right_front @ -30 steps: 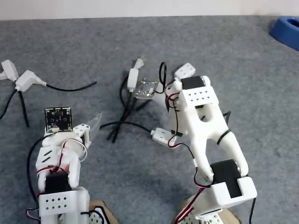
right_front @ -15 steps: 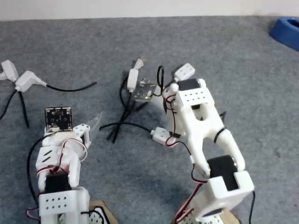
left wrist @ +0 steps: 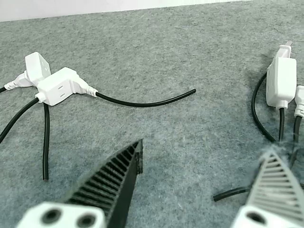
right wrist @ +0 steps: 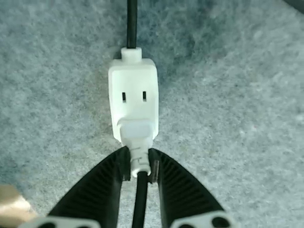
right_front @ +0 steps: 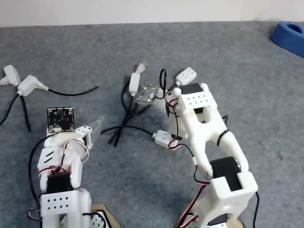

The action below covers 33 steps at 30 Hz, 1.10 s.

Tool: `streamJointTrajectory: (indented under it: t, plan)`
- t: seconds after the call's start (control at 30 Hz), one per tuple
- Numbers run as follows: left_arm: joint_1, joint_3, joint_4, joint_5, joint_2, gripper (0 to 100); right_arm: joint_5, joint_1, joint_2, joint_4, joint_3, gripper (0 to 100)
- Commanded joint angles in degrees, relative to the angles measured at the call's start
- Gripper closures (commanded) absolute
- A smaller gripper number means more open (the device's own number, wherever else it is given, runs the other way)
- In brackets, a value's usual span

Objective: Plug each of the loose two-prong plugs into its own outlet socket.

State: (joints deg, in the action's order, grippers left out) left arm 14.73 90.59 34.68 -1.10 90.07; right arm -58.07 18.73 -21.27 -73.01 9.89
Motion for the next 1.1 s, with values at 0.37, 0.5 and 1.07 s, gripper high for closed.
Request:
streamJointTrajectory:
  t: [0.37,0.5,1.07]
  plan:
    - [-0.04,-0.31,-1.14,0.44,0.66,63,13.27,-1.54,14.29,-10.95,-9.8,52.3]
    - [-0.04,-0.31,-1.14,0.44,0.66,63,12.84,-0.4,17.98,-18.24,-10.33,35.8]
    - [-19.91,-10.77,21.71,-10.2,0.04,63,39.3,-27.56,32.22,-17.89,-18.68,31.7]
